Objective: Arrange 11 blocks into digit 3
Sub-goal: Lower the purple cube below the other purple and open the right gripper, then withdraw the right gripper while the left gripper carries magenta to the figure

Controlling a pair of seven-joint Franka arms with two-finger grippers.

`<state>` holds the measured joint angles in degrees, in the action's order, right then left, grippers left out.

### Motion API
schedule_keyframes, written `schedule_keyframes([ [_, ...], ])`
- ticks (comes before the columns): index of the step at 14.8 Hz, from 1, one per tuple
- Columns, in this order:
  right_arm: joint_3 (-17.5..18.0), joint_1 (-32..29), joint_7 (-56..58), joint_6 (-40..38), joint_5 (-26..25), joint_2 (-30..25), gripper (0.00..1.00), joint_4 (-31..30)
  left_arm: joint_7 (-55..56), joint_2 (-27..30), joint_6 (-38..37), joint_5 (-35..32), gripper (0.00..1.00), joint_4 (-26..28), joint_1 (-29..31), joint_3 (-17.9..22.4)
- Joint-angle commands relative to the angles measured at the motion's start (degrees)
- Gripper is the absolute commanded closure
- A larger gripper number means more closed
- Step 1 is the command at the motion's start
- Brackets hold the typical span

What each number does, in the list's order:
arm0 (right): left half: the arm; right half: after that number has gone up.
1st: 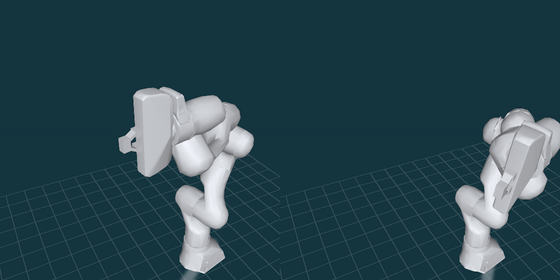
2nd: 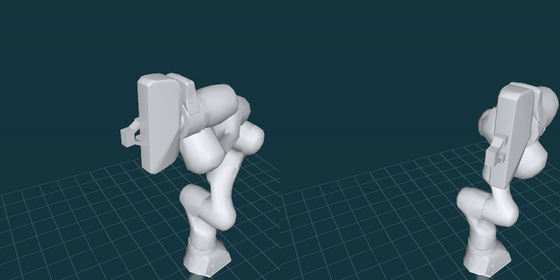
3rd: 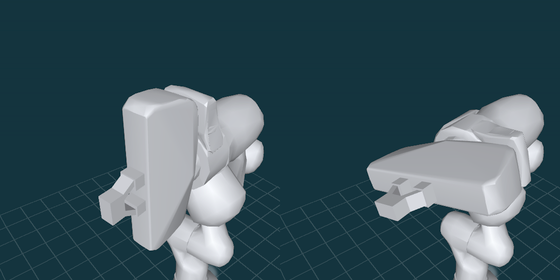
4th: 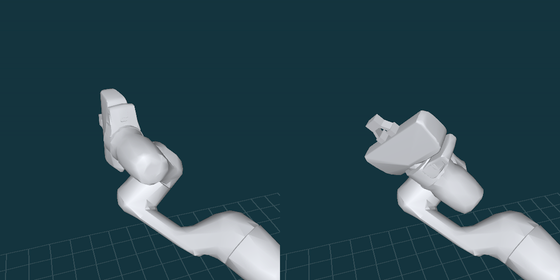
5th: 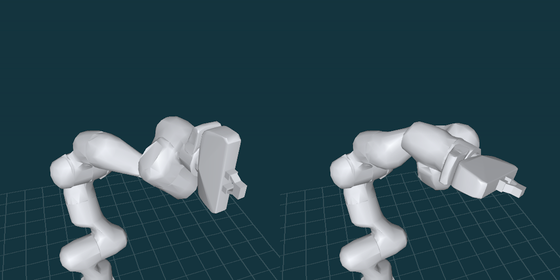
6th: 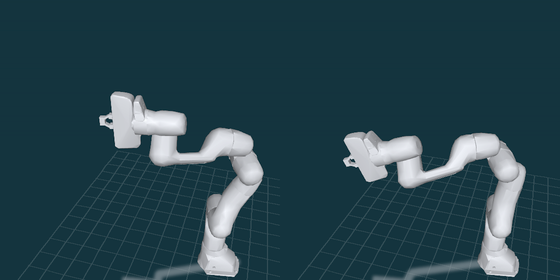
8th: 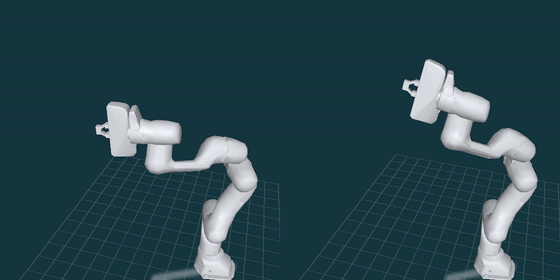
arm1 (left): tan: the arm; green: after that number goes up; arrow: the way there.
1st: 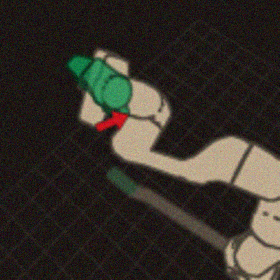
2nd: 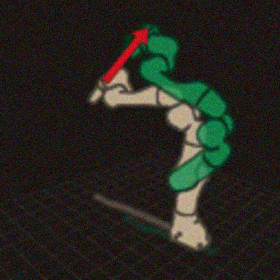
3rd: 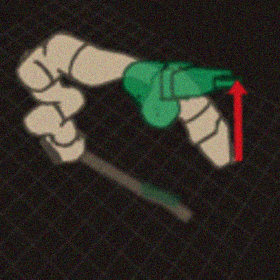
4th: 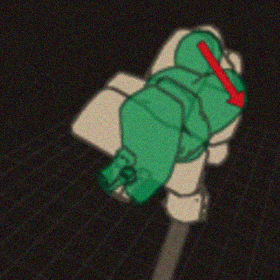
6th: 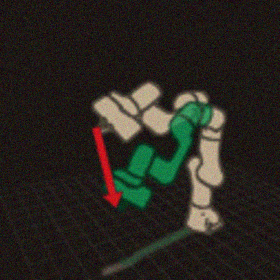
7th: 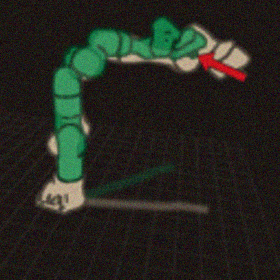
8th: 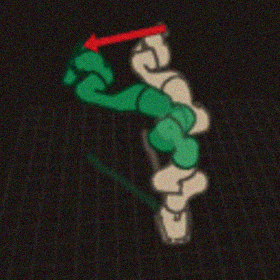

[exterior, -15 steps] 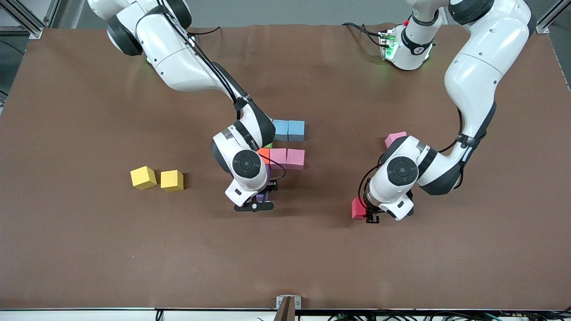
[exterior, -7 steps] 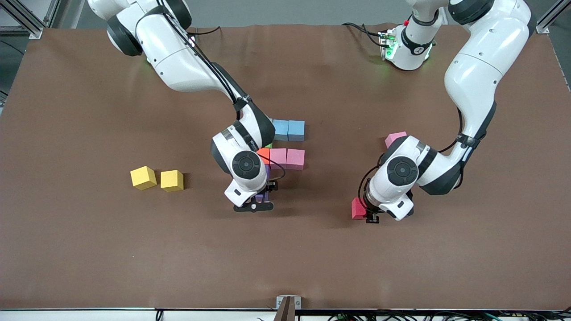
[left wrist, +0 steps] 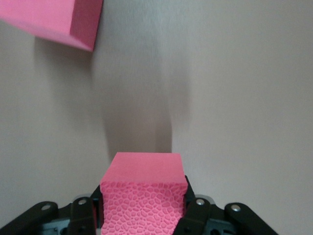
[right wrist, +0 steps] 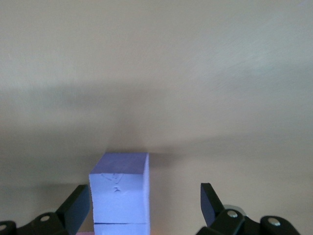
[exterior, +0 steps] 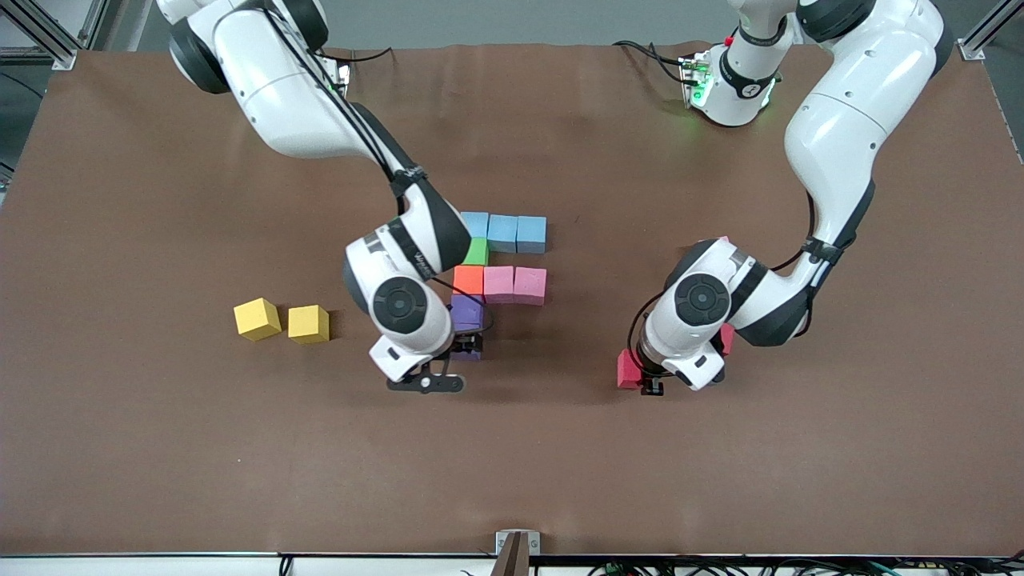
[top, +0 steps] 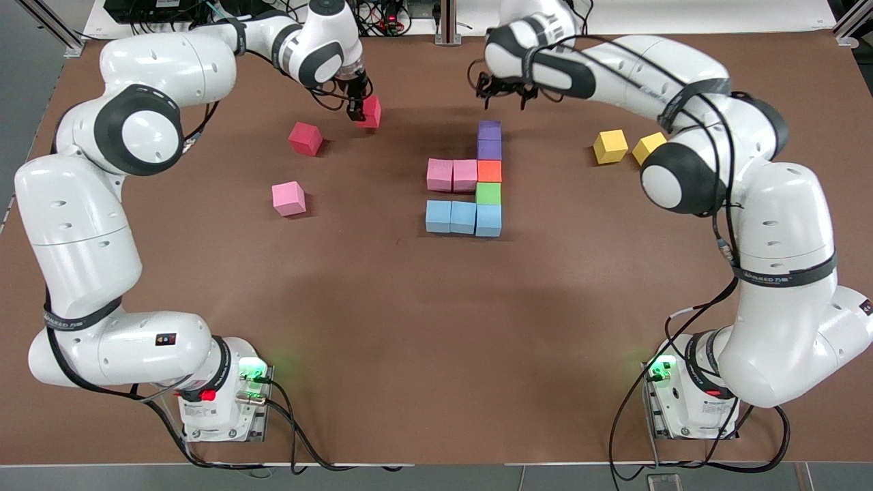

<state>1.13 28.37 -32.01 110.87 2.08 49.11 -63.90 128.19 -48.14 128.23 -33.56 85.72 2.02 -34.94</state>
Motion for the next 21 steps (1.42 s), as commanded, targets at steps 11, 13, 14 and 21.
schedule_keyframes([
  [11,-1.0,-16.5,12.9,-27.5,-4.9,-15.1,0.0,-3.0,8.0,-8.2,1.8,5.3,0.63,-12.5,-13.6,1.3],
  [13,-1.0,-17.1,13.0,-28.7,-7.3,-18.3,0.0,-6.0,8.2,-8.5,4.5,6.9,0.63,-12.5,-14.1,1.3],
  [14,-1.0,-18.4,13.3,-28.4,-7.4,-19.9,0.0,-7.6,8.7,-8.5,6.2,8.8,0.63,-12.5,-14.8,1.3],
  [21,-1.0,-23.0,16.8,-27.9,-7.4,-25.6,0.0,-13.3,10.2,-9.5,11.6,11.6,0.61,-12.5,-22.6,8.0],
])
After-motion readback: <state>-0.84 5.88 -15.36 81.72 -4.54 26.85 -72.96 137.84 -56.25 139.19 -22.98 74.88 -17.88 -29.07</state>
